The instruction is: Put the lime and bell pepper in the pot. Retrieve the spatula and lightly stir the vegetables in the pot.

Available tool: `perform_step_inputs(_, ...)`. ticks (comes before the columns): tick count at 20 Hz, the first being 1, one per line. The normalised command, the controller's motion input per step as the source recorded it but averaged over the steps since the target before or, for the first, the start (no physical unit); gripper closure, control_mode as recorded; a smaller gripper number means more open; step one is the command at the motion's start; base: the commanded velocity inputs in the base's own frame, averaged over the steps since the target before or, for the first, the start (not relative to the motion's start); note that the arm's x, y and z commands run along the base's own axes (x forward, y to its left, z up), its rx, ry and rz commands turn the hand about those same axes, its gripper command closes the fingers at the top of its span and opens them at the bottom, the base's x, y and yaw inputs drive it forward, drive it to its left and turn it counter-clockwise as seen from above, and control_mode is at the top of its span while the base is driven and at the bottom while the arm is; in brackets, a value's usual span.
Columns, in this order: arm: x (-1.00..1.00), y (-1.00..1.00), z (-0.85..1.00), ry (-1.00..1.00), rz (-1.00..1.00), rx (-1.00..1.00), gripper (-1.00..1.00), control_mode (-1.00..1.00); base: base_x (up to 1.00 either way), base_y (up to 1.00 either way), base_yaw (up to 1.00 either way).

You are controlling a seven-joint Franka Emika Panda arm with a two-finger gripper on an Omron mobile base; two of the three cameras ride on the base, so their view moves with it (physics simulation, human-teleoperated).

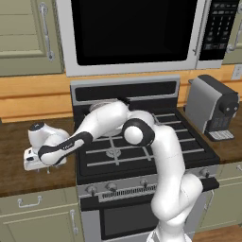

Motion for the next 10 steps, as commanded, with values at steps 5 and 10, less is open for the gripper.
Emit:
perform_step_inputs(5,0.0,0.0,-0.18,-0.04,0.0,0.0,1.0,-1.0,0.0,0.0,0.0)
perform_step_inputs(10,0.0,-0.02,-0.07,0.0,0.0,0.01,1.0,-1.0,0.0,0.0,0.0)
